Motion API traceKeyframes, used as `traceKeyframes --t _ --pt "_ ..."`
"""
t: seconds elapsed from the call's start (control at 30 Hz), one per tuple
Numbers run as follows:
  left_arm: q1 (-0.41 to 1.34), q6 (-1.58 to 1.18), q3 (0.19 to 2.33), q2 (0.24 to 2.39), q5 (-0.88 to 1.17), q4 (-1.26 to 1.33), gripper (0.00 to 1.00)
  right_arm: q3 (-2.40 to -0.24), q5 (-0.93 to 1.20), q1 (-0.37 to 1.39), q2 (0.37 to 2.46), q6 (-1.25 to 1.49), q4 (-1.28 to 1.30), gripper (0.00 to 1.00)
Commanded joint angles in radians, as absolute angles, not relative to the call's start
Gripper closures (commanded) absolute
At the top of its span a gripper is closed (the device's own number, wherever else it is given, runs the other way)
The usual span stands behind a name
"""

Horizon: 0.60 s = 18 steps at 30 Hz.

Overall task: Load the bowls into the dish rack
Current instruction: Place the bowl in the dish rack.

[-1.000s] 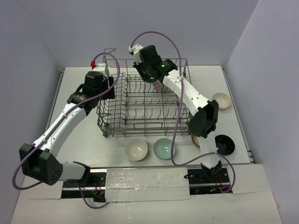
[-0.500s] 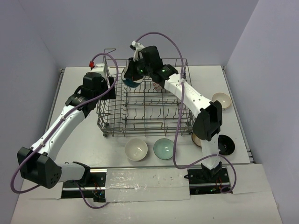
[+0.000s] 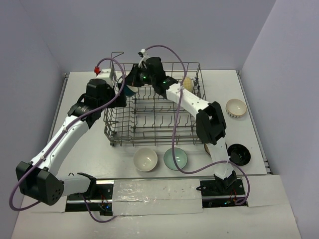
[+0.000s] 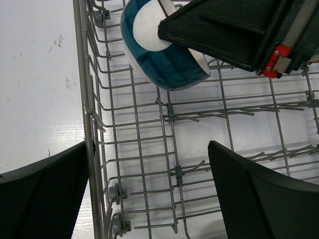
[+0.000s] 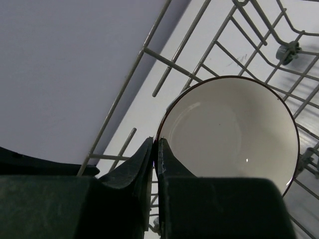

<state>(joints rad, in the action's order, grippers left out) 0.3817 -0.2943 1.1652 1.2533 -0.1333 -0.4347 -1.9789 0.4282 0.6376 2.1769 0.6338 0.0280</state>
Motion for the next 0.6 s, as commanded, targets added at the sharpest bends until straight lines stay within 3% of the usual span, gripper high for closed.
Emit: traceKeyframes --t 0.0,0.57 --pt "0.399 -0.314 1.158 1.212 -0.038 -0.362 0.01 -1.976 0.446 0.649 2.174 0.744 -0.234 1.0" --pt "0.425 -0.319 1.131 1.198 -0.045 -0.339 0.01 -1.784 0.267 0.669 2.279 1.083 -0.693 1.0"
